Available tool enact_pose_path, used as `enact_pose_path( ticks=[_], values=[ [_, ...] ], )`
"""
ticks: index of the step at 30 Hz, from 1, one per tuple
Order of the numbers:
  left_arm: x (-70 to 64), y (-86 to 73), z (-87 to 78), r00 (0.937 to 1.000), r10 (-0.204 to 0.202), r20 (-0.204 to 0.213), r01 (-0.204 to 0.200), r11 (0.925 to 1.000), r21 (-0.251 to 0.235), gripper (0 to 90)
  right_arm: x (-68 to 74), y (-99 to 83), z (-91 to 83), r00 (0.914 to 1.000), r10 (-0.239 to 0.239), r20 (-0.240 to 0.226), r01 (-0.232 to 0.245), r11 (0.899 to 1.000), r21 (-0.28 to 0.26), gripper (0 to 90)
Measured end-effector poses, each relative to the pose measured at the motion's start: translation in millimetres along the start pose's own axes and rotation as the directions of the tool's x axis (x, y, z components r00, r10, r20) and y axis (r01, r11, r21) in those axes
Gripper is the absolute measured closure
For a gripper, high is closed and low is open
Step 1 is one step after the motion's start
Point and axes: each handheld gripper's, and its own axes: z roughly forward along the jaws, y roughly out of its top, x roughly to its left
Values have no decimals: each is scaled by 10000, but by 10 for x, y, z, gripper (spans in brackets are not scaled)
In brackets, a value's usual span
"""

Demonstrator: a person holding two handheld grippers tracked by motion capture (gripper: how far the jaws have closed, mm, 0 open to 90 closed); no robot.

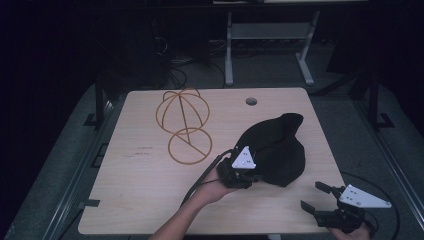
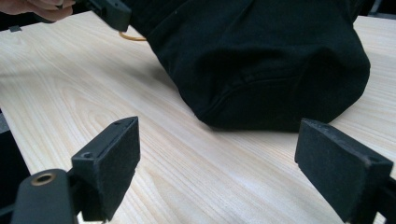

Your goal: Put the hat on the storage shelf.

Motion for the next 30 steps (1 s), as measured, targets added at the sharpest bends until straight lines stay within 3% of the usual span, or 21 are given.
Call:
enact_pose_path(
  ticks=[7,12,15,20,22,26,30],
  values=[
    [6,41,-30,9984,-437,346,457,9972,-590,822,-18,14,22,9999,12,123,-11,10000,-22,138],
    [41,84,-119,9929,-854,828,946,9888,-1151,838,-54,60,46,9998,98,200,-93,9996,-255,137],
    [80,88,-179,9866,-1138,1165,1299,9815,-1405,840,-90,100,53,9993,306,209,-293,9979,-576,138],
    [148,84,-266,9683,-1769,1761,2110,9569,-1994,846,-161,171,104,9989,418,212,-401,9964,-753,137],
    [161,79,-288,9662,-1746,1899,2127,9557,-2037,846,-182,203,118,9991,345,237,-326,9965,-773,137],
    [182,65,-324,9535,-1973,2278,2489,9419,-2257,848,-238,287,115,9987,504,112,-488,9927,-1103,137],
    [205,59,-354,9458,-2013,2549,2634,9346,-2389,848,-273,359,162,9991,302,-290,-331,9937,-1068,133]
  ],
)
